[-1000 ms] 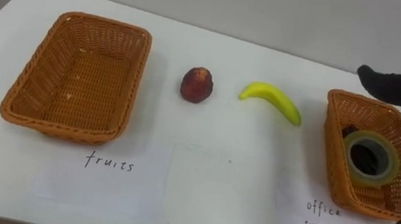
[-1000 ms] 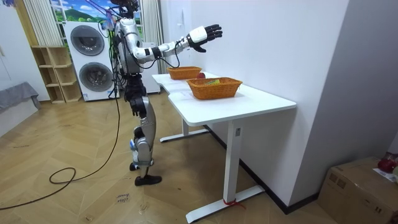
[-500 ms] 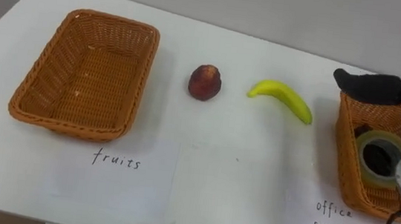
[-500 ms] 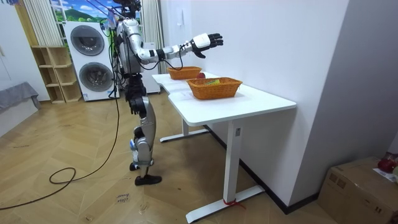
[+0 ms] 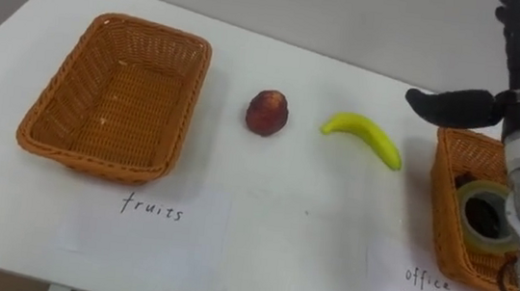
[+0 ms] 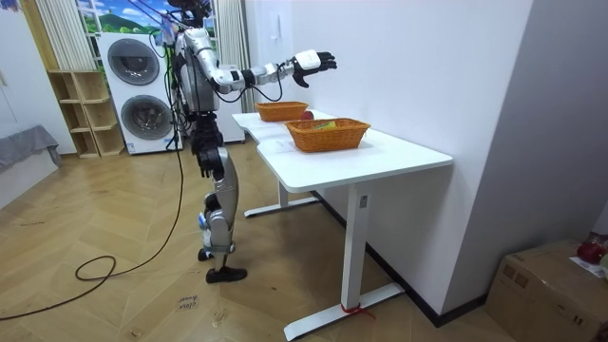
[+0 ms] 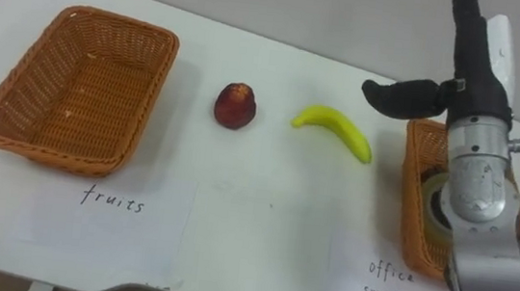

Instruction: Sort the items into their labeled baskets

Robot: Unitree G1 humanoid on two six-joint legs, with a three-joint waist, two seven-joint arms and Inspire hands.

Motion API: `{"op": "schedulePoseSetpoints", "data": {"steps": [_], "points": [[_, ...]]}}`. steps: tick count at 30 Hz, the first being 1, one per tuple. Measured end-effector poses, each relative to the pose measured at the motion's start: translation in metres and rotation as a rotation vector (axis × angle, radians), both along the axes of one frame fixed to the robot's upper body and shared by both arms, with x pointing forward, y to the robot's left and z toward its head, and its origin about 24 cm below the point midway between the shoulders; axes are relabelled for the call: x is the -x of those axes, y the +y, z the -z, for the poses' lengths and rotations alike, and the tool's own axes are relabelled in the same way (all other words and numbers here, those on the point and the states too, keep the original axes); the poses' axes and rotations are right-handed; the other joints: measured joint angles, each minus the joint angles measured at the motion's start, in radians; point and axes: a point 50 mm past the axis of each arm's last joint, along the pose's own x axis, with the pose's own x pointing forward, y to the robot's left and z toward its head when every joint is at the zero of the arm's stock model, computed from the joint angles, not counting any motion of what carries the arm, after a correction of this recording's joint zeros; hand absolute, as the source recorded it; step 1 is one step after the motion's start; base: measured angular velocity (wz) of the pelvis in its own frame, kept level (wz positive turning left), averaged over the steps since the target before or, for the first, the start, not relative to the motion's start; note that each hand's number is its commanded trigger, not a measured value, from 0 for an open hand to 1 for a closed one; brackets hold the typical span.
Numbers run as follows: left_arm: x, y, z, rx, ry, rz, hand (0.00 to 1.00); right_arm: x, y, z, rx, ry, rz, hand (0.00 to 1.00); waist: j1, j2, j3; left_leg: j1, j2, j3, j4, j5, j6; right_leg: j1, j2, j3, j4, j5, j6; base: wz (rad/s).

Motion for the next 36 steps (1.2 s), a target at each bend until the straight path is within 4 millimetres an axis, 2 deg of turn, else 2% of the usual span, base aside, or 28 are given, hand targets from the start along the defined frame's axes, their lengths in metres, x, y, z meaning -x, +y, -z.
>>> {"op": "schedulePoseSetpoints", "data": {"steps": [8,15,19,21,23,31,36], "points": [[-0.005,0.001,0.0,-0.003,-0.01,0.004,0.0,-0.006,-0.008,0.005,0.023,0.038,0.027,0.0,0.002,0.004,0.0059,-0.005,-0.001,-0.012,0.005,0.0,0.0,0.003,0.001,-0.017,0.001,0.0,0.0,0.04],[-0.007,0.003,-0.001,-0.003,-0.017,0.01,0.0,-0.007,-0.013,0.011,0.072,0.068,0.053,0.0,0.015,-0.005,0.0007,-0.009,-0.003,-0.025,0.008,0.001,0.0,0.002,0.001,-0.025,-0.001,0.0,0.0,0.05],[-0.01,0.003,-0.001,0.007,-0.025,0.016,0.0,-0.009,-0.008,0.022,0.092,0.12,0.032,0.0,0.038,-0.017,0.0019,-0.008,-0.002,-0.027,0.012,0.001,0.0,0.003,0.001,-0.025,-0.001,0.0,0.0,0.0],[-0.011,0.004,-0.001,0.007,-0.026,0.017,0.0,-0.01,-0.005,0.028,0.106,0.156,0.007,0.0,0.046,-0.023,0.0062,-0.009,-0.002,-0.03,0.013,0.001,0.0,0.003,0.001,-0.025,-0.002,0.0,0.0,0.0],[-0.011,0.004,-0.001,0.009,-0.019,0.017,0.0,-0.01,0.0,0.035,0.132,0.197,-0.023,0.0,0.051,-0.028,0.0051,-0.008,-0.003,-0.032,0.014,0.001,0.0,0.006,0.0,-0.026,-0.001,0.0,0.0,0.0],[-0.01,0.004,-0.001,0.009,-0.016,0.016,0.0,-0.01,0.007,0.04,0.216,0.263,-0.094,0.0,0.065,-0.033,0.0032,-0.009,-0.004,-0.037,0.012,0.001,0.0,0.007,0.0,-0.025,-0.001,0.0,0.0,0.0],[-0.011,0.003,-0.001,0.01,-0.017,0.02,0.0,-0.01,0.007,0.041,0.263,0.281,-0.104,0.0,0.074,-0.03,0.0051,-0.009,-0.006,-0.038,0.012,0.001,0.0,0.007,0.0,-0.025,-0.001,0.0,0.001,0.0]]}}
